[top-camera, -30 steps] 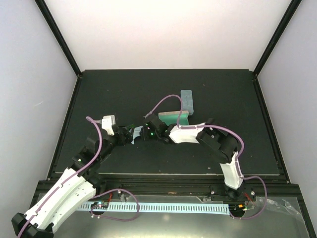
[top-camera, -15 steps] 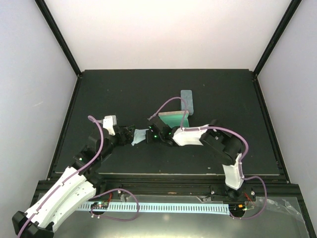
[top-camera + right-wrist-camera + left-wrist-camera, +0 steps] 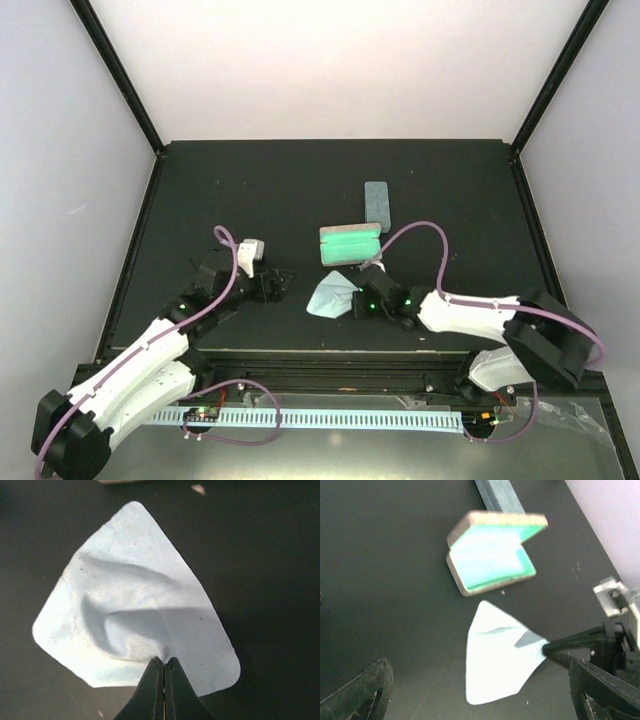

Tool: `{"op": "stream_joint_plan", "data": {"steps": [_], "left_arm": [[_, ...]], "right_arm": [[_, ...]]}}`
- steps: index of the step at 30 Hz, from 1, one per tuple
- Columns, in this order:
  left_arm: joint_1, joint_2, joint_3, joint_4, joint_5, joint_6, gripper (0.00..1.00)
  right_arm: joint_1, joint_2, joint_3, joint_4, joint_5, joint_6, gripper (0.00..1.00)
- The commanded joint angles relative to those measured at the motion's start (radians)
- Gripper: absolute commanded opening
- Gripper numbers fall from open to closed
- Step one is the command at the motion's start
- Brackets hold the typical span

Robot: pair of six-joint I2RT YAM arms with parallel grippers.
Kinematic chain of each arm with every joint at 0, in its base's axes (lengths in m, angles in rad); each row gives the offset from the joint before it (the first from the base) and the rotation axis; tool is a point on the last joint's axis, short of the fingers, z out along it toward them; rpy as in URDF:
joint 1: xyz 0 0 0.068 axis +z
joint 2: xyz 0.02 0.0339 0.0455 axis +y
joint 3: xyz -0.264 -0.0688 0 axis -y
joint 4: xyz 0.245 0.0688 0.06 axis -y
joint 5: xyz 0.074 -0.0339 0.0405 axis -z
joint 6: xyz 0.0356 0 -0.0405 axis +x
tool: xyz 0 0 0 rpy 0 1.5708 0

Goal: Organize the sunglasses
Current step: Move the glasses cleaning cloth to the center of the board, then adjust the glasses cleaning cloth at the center of the board.

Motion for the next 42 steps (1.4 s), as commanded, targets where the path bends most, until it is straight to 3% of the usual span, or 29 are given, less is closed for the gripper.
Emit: {"op": "stream_joint_plan", "data": {"steps": [1,5,7,10,14,20,27,37,40,42], "left_arm": [[-0.004,0.062,-0.044,0.102,0.162,0.015,0.94],[-0.013,0.121,-0.079,0.157,0.206,-0.011,0.89],[-0.018,0.153,-0.087,0.175,0.214,-0.023,0.87],[-0.032,0.220,-0.078,0.180,0.226,-0.027,0.82],[-0.055,0.289,-0.060,0.195,0.221,-0.025,0.77],[-0.120,0.389,-0.011,0.204,0.174,-0.022,0.68],[-0.189,0.519,0.039,0.221,0.141,-0.025,0.53],[-0.233,0.610,0.066,0.248,0.149,-0.035,0.44],[-0.238,0.618,0.065,0.259,0.166,-0.040,0.41],[-0.239,0.621,0.066,0.262,0.169,-0.040,0.40]], "right_arm": [[-0.001,-0.099,-0.060,-0.125,0.055,0.026,0.01],[-0.001,-0.130,-0.062,-0.236,0.142,0.035,0.02],[-0.001,-0.139,-0.049,-0.278,0.185,0.038,0.12],[-0.001,-0.162,-0.026,-0.321,0.233,0.043,0.37],[-0.002,-0.182,-0.014,-0.331,0.311,0.051,0.45],[-0.017,-0.112,0.003,-0.301,0.328,0.074,0.43],[-0.028,-0.038,0.002,-0.286,0.312,0.088,0.26],[-0.041,0.042,-0.002,-0.211,0.145,0.030,0.32],[-0.047,0.069,0.000,-0.199,0.131,0.028,0.25],[-0.049,0.077,0.004,-0.194,0.132,0.022,0.15]]}}
